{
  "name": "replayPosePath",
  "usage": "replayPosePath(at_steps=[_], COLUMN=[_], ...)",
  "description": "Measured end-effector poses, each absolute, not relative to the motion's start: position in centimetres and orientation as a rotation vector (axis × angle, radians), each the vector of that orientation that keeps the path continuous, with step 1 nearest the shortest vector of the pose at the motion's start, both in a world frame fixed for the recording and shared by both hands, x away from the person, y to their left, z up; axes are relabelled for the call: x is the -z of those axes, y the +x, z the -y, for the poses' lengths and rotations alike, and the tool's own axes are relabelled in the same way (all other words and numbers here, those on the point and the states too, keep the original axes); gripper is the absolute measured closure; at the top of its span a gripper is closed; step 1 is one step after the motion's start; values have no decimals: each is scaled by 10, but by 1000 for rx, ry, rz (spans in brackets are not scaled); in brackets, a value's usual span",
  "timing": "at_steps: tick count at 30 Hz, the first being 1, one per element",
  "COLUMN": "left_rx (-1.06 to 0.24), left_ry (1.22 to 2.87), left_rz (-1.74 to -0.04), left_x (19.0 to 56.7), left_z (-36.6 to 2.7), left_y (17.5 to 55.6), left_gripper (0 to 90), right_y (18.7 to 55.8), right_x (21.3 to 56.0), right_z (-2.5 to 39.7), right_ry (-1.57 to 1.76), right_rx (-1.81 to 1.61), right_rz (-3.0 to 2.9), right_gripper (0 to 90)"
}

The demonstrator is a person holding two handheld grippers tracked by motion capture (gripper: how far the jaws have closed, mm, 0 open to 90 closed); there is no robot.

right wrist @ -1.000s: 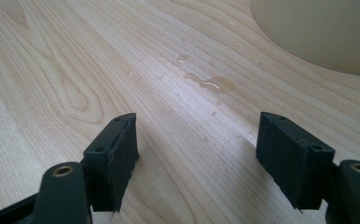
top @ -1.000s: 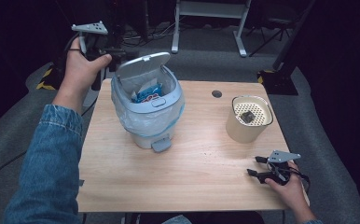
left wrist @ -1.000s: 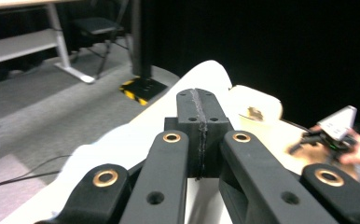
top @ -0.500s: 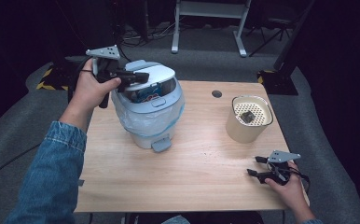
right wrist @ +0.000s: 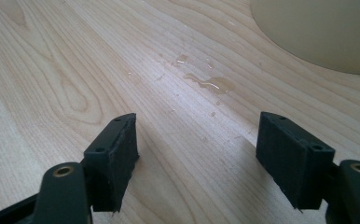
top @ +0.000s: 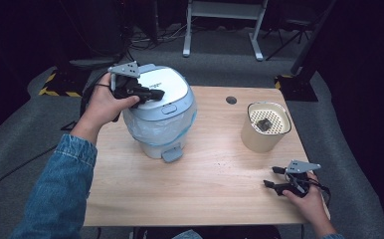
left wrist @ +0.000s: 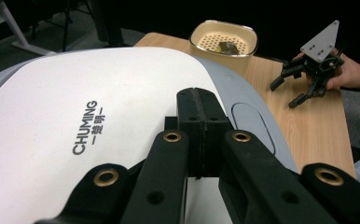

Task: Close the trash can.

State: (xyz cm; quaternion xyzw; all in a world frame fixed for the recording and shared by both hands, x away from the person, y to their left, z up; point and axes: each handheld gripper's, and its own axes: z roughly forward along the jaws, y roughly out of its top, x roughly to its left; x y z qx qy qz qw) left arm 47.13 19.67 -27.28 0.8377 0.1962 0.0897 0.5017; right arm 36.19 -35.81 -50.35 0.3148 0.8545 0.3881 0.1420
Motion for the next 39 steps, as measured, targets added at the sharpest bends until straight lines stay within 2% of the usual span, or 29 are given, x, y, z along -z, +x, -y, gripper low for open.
replayPosePath(at_steps=[14,20,26,28,30,36,39], left_rx=[-223,-259,-292,-327,-303,-352,-361], left_ry=[1989,2065,2044,2020,1998,1958,1967], left_rz=[-523,-552,-507,-527,-506,-473,-457], left_x=[277,272,275,275,272,261,258], left_z=[-198,-191,-190,-186,-186,-192,-193], left_y=[474,472,472,467,459,434,412], left_gripper=[900,900,899,573,558,432,422], right_y=[362,362,362,362,362,362,362], right_x=[503,503,503,503,503,503,503], right_z=[358,358,358,358,358,358,358], right_ry=[909,909,908,909,910,909,909], right_rx=[-1120,-1119,-1119,-1119,-1120,-1120,-1120], right_rz=[-2466,-2466,-2466,-2466,-2467,-2467,-2467], right_gripper=[294,293,293,293,293,293,293])
